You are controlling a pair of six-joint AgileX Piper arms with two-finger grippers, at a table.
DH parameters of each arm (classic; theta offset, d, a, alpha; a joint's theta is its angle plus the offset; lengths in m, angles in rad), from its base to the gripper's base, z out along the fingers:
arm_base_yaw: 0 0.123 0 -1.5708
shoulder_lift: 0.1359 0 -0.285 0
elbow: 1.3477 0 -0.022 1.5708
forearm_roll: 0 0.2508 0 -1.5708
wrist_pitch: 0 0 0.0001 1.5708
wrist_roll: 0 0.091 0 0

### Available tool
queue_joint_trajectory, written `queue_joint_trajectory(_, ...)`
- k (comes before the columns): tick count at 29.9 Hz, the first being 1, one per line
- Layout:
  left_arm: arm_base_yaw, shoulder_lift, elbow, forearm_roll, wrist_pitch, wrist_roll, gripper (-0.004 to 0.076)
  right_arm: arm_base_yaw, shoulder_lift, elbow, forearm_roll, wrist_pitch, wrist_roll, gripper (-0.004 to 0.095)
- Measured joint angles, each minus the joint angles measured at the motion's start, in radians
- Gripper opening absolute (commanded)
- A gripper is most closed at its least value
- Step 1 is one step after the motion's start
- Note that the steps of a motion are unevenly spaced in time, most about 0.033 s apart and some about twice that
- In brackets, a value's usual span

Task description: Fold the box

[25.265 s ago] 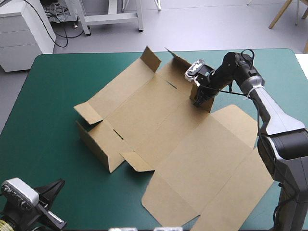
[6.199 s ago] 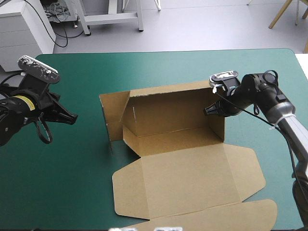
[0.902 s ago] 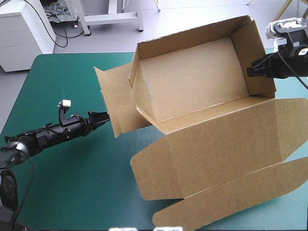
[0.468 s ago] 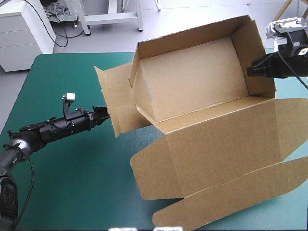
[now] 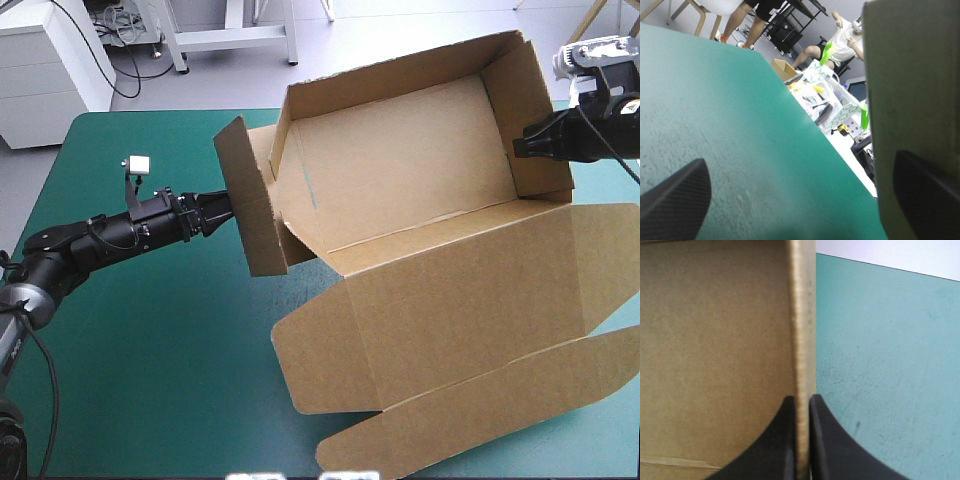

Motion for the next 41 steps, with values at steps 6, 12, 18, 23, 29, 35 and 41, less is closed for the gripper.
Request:
queue_joint_trajectory(6, -0.015, -0.052, -0.079, 0.001, 0.004, -0.054, 0.0727, 0.000, 0.000, 0.003, 0.000, -0.012, 0.009, -0.0019)
queue_joint_trajectory(12, -0.112, -0.070, -0.212, 0.001, 0.016, -0.099, 0.0727, 0.000, 0.000, 0.003, -0.001, -0.018, 0.010, -0.0019)
queue_joint_trajectory(18, -0.199, -0.073, -0.358, 0.001, 0.027, -0.136, 0.0727, 0.000, 0.000, 0.003, -0.001, -0.020, 0.010, -0.0019)
queue_joint_trajectory(23, -0.258, -0.074, -0.441, 0.007, 0.038, -0.164, 0.0727, 0.000, 0.000, 0.003, -0.004, -0.020, 0.010, -0.0019)
queue_joint_trajectory(29, -0.315, -0.075, -0.477, 0.057, 0.018, -0.198, 0.0727, 0.000, 0.000, 0.003, -0.004, -0.020, 0.010, -0.0019)
queue_joint_trajectory(35, -0.366, -0.073, -0.480, 0.085, -0.015, -0.203, 0.0727, 0.000, 0.000, 0.003, -0.006, -0.020, 0.010, -0.0019)
queue_joint_trajectory(41, -0.376, -0.072, -0.531, 0.185, -0.053, -0.231, 0.0684, 0.000, 0.000, 0.003, -0.006, -0.020, 0.010, -0.0019)
